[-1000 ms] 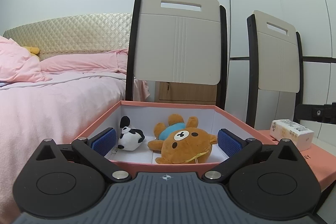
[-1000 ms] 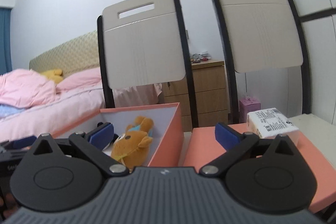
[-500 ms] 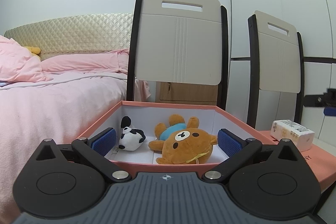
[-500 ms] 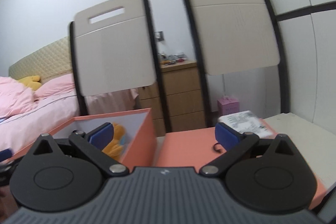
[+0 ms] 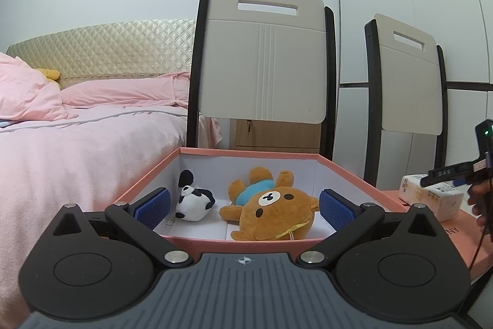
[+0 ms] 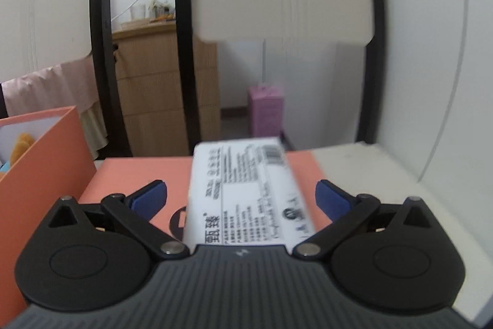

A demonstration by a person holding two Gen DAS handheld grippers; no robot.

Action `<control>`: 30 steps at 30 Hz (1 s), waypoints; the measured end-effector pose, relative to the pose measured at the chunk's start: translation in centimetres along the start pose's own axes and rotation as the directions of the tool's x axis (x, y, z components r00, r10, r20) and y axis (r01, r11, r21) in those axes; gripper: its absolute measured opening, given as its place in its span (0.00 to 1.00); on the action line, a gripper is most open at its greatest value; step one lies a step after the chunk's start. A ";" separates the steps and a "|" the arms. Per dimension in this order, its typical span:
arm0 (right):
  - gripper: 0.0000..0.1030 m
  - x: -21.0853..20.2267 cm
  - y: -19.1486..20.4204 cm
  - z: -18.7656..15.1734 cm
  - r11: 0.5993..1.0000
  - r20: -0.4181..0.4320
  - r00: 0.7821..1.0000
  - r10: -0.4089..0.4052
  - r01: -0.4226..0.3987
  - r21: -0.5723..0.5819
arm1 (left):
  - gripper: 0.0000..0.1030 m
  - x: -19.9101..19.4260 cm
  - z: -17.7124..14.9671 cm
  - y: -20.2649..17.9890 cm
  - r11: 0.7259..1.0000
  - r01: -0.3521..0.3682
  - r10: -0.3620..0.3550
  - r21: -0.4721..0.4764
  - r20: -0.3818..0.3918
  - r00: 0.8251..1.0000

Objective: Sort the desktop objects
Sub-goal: 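Close the right gripper on the white tissue pack and lift it, then carry the tissue pack with the right gripper into the box and release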

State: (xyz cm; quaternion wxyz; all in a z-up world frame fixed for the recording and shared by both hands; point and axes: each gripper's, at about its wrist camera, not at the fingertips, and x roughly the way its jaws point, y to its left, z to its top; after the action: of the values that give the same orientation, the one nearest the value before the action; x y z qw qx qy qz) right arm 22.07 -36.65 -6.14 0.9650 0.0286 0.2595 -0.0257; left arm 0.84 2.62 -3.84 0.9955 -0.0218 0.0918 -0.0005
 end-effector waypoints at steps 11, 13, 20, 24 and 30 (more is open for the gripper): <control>1.00 3.6 1.9 -0.5 0.991 -0.038 0.997 -0.072 0.068 -0.113 | 1.00 0.1 0.1 0.1 1.000 0.006 -0.006 -0.011 -0.002 1.000; 1.00 3.9 1.5 -0.5 0.992 -0.047 0.996 -0.082 0.077 -0.101 | 1.00 0.0 0.0 0.2 1.000 0.008 -0.008 -0.011 -0.002 1.000; 0.85 3.1 0.6 -0.5 0.995 -0.058 0.996 -0.068 0.064 -0.072 | 1.00 0.0 0.0 0.3 1.000 0.015 -0.015 -0.017 -0.006 1.000; 0.84 1.6 -0.2 -0.2 0.997 -0.052 0.996 -0.071 0.070 -0.026 | 1.00 0.0 0.1 0.3 1.000 0.017 -0.017 -0.019 -0.005 1.000; 0.84 -2.3 1.5 2.2 0.999 -0.003 1.000 0.022 -0.022 -0.031 | 1.00 -0.1 0.1 0.3 1.000 0.010 -0.010 -0.017 0.000 1.000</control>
State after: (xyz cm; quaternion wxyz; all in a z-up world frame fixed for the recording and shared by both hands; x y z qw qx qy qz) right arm 21.27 -35.17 -3.06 0.9652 0.0166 0.2606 -0.0113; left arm 0.79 2.88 -3.77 0.9953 -0.0310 0.0920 -0.0047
